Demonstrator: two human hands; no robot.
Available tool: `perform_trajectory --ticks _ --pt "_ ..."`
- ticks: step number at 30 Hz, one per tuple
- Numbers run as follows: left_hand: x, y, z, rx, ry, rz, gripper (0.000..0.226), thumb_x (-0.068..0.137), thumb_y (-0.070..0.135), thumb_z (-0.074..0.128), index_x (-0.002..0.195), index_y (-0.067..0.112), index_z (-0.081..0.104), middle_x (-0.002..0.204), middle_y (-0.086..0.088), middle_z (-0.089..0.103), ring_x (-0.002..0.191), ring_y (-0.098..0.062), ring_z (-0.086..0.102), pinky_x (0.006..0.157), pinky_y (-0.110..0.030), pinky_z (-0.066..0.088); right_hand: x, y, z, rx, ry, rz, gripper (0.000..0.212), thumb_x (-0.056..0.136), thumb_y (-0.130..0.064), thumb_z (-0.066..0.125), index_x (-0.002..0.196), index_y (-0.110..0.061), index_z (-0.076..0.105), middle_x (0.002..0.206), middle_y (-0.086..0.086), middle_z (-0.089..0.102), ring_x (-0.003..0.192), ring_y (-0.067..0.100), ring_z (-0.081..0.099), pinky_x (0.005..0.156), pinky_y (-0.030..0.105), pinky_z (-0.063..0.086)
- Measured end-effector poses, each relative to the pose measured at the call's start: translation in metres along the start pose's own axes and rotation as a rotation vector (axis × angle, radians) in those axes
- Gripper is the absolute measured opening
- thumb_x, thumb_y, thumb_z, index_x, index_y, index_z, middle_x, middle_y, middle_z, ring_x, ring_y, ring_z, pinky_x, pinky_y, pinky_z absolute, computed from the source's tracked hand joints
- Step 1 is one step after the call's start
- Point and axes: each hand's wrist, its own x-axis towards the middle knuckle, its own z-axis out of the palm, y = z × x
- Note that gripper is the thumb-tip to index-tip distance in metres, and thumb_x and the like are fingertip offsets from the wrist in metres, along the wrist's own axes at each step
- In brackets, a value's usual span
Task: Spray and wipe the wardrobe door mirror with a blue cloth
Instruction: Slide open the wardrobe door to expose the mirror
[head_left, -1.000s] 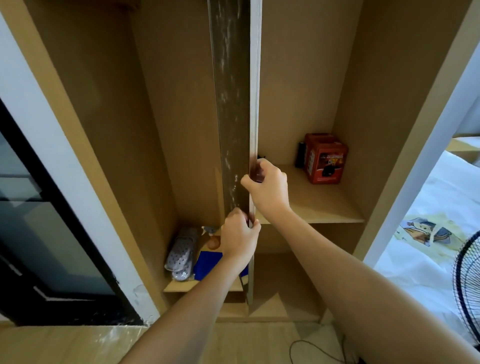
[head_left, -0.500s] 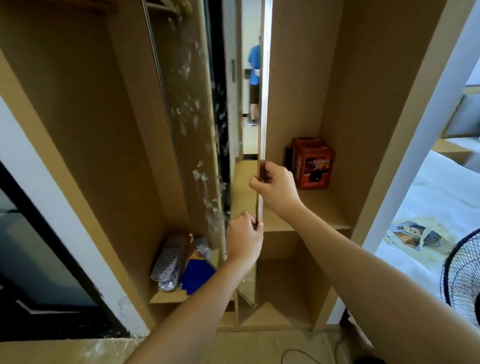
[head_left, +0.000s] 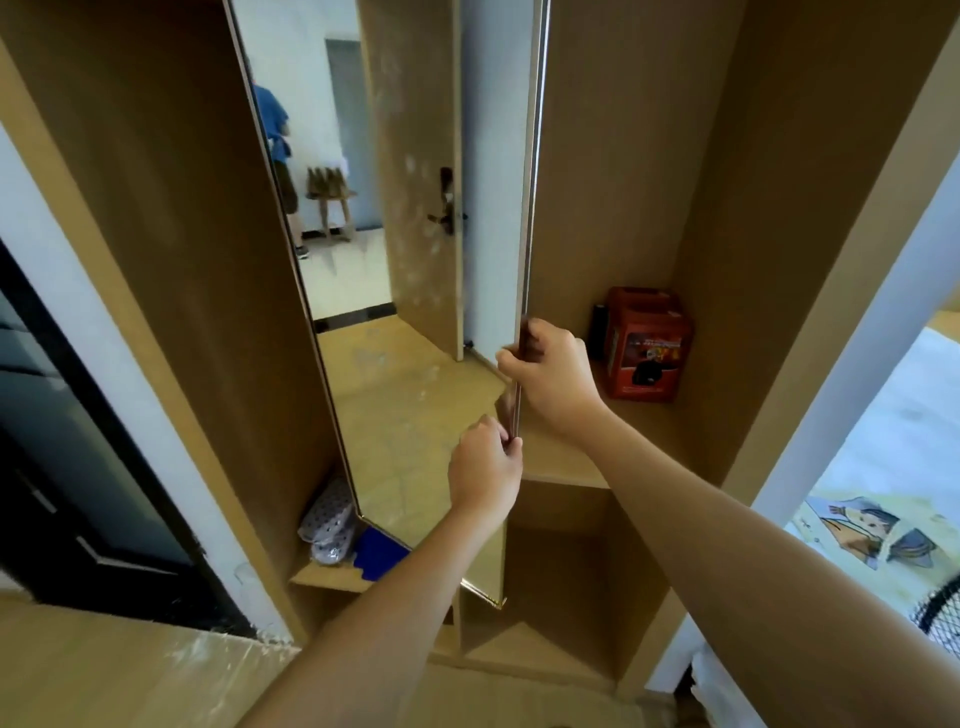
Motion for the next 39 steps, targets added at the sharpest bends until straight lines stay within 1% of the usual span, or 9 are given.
perform_trajectory --ticks 3,7,13,17,24,28,31,35,39 --pt "0.006 0.005 0.005 0.0 0.01 0.007 0.014 0.092 0.027 0.062 0.092 0.013 0.059 0.084 0.005 0.057 0.074 -0.011 0.054 0.06 -0.019 0.037 0.006 0.005 -0.004 0.006 0.012 0.006 0.019 0.085 -0.012 0.067 0.082 0.002 0.055 0.082 0.018 0.067 0.075 0.034 0.064 0.07 0.05 0.054" --pt "0.016 0.007 0.013 -0.01 -0.01 0.024 0.014 0.091 0.027 0.062 0.093 0.014 0.06 0.089 0.0 0.064 0.08 -0.015 0.061 0.065 -0.024 0.048 0.013 0.01 -0.009 0.005 0.013 0.006 0.017 0.087 -0.012 0.068 0.078 -0.003 0.055 0.083 0.013 0.069 0.081 0.032 0.067 0.075 0.047 0.057" --pt "0.029 0.011 0.024 -0.026 -0.029 0.04 0.011 0.093 0.022 0.059 0.097 0.011 0.062 0.093 -0.003 0.065 0.085 -0.019 0.064 0.068 -0.025 0.047 0.026 0.02 -0.013 0.003 0.022 0.019 0.011 0.088 -0.016 0.069 0.092 -0.008 0.063 0.087 0.001 0.071 0.084 0.014 0.069 0.081 0.035 0.058" --pt "0.037 0.013 0.028 -0.033 -0.046 0.061 0.011 0.094 0.016 0.056 0.101 0.01 0.062 0.096 -0.005 0.067 0.087 -0.019 0.064 0.066 -0.02 0.042 0.032 0.024 -0.014 0.006 0.038 0.029 0.008 0.088 -0.016 0.069 0.093 -0.011 0.065 0.086 -0.001 0.071 0.083 0.013 0.069 0.082 0.033 0.058" --pt "0.045 0.005 0.028 0.005 -0.067 0.123 0.013 0.092 0.021 0.06 0.103 0.015 0.062 0.097 0.002 0.065 0.087 -0.014 0.064 0.073 -0.028 0.055 0.037 0.026 -0.013 -0.003 0.041 0.013 0.007 0.088 -0.015 0.068 0.093 -0.011 0.065 0.087 0.0 0.07 0.083 0.014 0.068 0.08 0.03 0.058" --pt "0.048 -0.008 0.004 0.065 0.052 0.238 0.013 0.091 0.02 0.06 0.104 0.017 0.06 0.097 0.004 0.059 0.089 -0.013 0.058 0.071 -0.03 0.054 0.037 0.023 -0.013 0.012 0.06 0.033 0.013 0.086 -0.013 0.069 0.098 -0.012 0.064 0.087 -0.003 0.069 0.081 0.009 0.067 0.072 0.021 0.052" --pt "0.054 -0.026 -0.031 0.071 0.193 0.307 0.017 0.09 0.017 0.061 0.107 0.015 0.06 0.1 0.003 0.06 0.092 -0.013 0.056 0.073 -0.028 0.051 0.031 0.016 -0.012 0.023 0.11 0.01 0.041 0.088 -0.013 0.069 0.124 -0.017 0.052 0.092 -0.009 0.067 0.089 0.001 0.063 0.075 0.007 0.044" --pt "0.069 -0.059 -0.081 0.079 0.396 0.369 0.019 0.087 0.013 0.063 0.106 0.012 0.061 0.102 -0.001 0.063 0.095 -0.018 0.058 0.07 -0.026 0.046 0.016 0.005 -0.004 0.003 0.214 -0.019 0.042 0.088 -0.011 0.068 0.124 -0.021 0.048 0.103 -0.016 0.061 0.102 0.003 0.058 0.089 0.018 0.046" --pt "0.08 -0.091 -0.121 0.118 0.458 0.406 0.03 0.085 0.012 0.065 0.114 0.009 0.06 0.11 -0.007 0.062 0.107 -0.023 0.053 0.076 -0.033 0.049 -0.004 -0.01 0.014 -0.086 0.314 -0.014 0.038 0.089 -0.013 0.066 0.116 -0.029 0.046 0.12 -0.014 0.052 0.115 0.003 0.047 0.093 0.022 0.04"
